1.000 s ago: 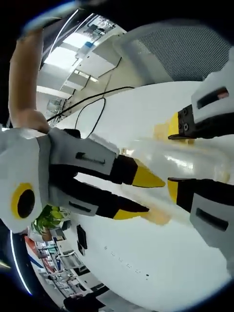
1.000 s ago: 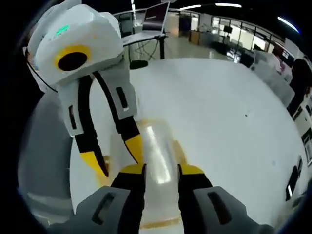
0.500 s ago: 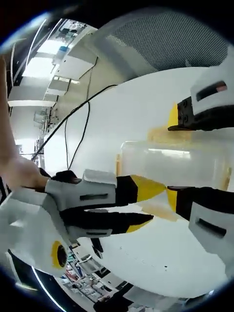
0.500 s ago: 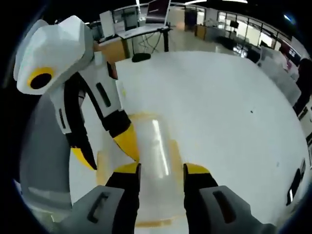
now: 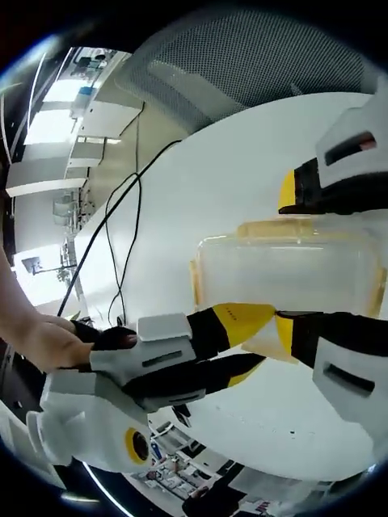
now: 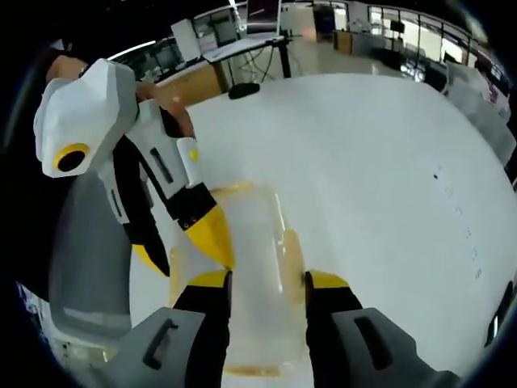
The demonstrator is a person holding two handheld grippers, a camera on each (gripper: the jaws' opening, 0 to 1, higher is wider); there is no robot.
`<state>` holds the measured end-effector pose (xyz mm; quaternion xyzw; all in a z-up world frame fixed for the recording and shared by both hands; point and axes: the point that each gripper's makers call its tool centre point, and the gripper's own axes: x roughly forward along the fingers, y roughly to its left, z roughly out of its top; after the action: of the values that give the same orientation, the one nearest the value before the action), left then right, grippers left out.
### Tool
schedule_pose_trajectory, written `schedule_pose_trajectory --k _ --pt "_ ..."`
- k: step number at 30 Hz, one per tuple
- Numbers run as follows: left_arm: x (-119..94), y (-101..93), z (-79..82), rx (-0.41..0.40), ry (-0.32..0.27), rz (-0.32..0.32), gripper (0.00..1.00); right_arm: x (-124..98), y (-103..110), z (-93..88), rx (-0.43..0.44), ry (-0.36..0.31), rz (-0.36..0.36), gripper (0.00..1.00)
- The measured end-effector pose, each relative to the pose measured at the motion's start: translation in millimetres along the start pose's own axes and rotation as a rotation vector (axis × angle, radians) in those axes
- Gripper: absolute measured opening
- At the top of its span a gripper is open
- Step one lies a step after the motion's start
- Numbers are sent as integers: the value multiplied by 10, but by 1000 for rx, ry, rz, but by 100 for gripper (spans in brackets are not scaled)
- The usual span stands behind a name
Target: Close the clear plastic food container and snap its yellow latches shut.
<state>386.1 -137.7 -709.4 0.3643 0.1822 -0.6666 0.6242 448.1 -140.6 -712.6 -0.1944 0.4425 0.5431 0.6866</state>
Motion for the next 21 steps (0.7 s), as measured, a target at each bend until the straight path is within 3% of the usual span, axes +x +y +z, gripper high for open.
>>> schedule_pose_trajectory --k 7,13,21 --pt "1 25 9 7 0 8 38 -4 3 -8 10 13 39 34" --pt "-38 -17 33 1 -1 -10 30 -62 -58 -11 12 12 24 31" --pt "4 -35 41 56 11 -3 31 9 -25 21 9 24 42 32"
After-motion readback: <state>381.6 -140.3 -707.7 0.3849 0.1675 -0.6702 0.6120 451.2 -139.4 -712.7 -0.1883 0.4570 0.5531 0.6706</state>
